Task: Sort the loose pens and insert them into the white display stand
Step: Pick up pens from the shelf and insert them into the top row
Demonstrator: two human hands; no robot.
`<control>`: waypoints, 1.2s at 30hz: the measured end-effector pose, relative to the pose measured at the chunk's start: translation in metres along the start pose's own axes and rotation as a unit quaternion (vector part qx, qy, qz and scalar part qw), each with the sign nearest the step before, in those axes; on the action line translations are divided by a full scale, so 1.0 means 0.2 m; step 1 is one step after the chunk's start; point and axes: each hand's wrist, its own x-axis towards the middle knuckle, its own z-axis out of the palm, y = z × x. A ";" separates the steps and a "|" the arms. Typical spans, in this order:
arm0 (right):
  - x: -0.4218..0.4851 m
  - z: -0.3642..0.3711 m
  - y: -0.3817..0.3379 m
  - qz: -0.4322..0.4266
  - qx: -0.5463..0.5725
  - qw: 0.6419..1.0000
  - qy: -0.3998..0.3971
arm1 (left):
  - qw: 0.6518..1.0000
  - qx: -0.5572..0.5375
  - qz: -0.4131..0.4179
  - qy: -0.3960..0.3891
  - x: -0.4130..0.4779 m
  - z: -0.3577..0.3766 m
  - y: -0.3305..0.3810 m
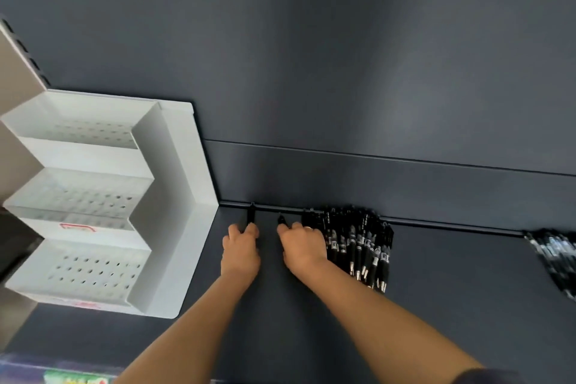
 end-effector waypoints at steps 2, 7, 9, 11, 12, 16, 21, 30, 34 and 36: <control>0.01 0.01 -0.02 0.005 0.024 1.000 0.004 | 1.000 0.001 0.007 -0.016 0.00 -0.01 -0.01; 0.01 -0.02 -0.01 0.042 0.150 0.988 0.001 | 0.995 -0.090 -0.003 -0.044 0.00 -0.04 0.01; 0.03 -0.06 0.01 0.045 0.178 0.983 0.023 | 0.983 -0.175 -0.031 -0.053 -0.02 -0.07 0.03; 0.05 -0.10 0.02 0.040 0.213 0.976 0.034 | 0.959 -0.271 -0.056 -0.063 -0.03 -0.11 0.04; 0.06 -0.12 0.01 0.037 0.236 0.970 0.038 | 0.942 -0.322 -0.059 -0.069 -0.05 -0.13 0.05; 0.07 -0.17 -0.05 0.017 0.353 0.933 0.059 | 0.886 -0.455 -0.064 -0.062 -0.10 -0.22 0.05; 0.04 -0.31 -0.18 -0.043 0.445 0.889 0.100 | 0.846 -0.530 -0.062 0.002 -0.17 -0.38 0.07; 0.03 -0.66 -0.57 -0.134 0.545 0.821 0.107 | 0.812 -0.550 0.058 0.185 -0.22 -0.84 -0.04; 0.07 -0.80 -0.80 -0.165 0.541 0.816 0.117 | 0.795 -0.561 0.100 0.208 -0.19 -1.06 -0.21; 0.10 -0.87 -0.92 -0.165 0.546 0.813 0.113 | 0.787 -0.571 0.111 0.205 -0.17 -1.17 -0.33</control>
